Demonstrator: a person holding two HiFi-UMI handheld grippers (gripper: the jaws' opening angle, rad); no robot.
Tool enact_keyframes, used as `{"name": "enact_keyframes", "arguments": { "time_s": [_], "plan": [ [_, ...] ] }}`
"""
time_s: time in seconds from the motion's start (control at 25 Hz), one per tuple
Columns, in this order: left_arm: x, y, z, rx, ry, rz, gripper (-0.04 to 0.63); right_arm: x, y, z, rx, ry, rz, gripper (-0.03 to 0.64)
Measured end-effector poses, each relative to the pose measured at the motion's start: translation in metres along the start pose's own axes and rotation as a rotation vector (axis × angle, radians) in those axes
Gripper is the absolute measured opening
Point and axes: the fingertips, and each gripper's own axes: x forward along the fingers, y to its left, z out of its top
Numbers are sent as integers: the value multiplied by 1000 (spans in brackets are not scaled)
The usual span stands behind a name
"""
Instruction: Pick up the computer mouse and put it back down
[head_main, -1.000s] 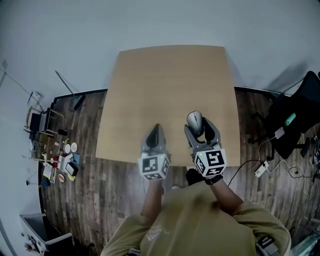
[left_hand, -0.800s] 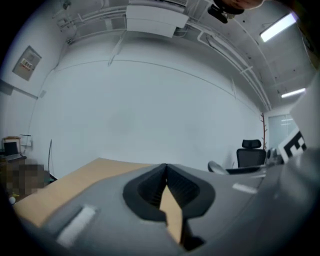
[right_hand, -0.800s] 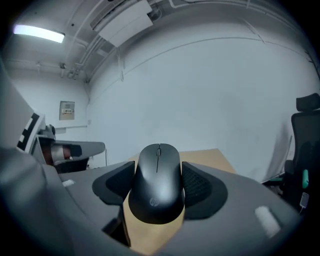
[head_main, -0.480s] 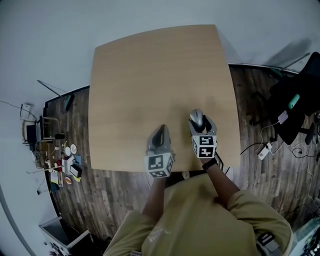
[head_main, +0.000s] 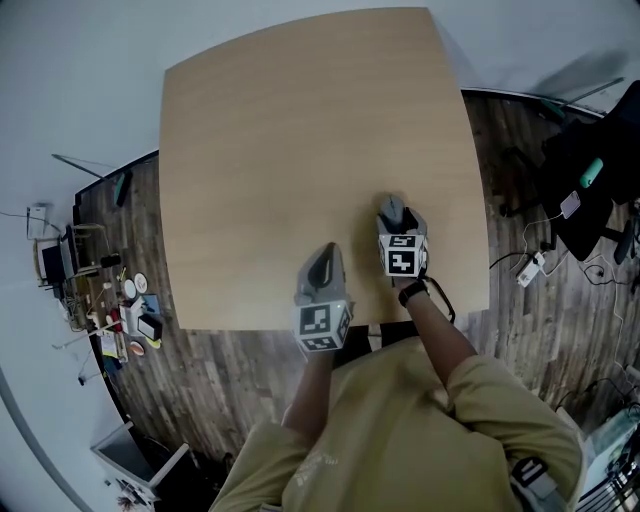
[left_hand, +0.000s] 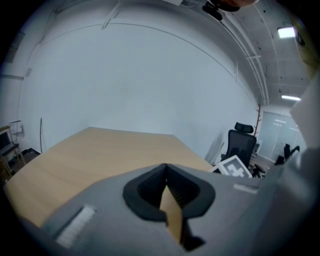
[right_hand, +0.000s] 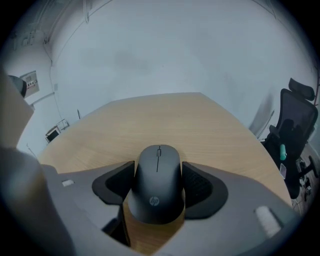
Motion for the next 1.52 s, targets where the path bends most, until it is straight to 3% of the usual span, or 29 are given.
{"name": "enact_keyframes", "arguments": {
  "time_s": [0.28,0.48,0.68,0.96,1.12,1.52],
  "plan": [
    [-10,11,10,9,-18,-12,0,4,-3,-5,-32,46,-33,302],
    [-21,31,32,-5,-45,1,0,-42,9,48,-55,-146,-23,291],
    [-37,35,68,24,-128,-6,0,-123,35,114,-83,-373,16,194],
    [-58,31,121,98,-248,-54,0,-214,83,180,-151,-608,78,75],
    [-71,35,137,101,-297,-51,0,-246,104,193,-159,-684,99,8],
    [-82,24,143,102,-338,-88,0,-274,118,199,-182,-756,99,6]
  ]
}}
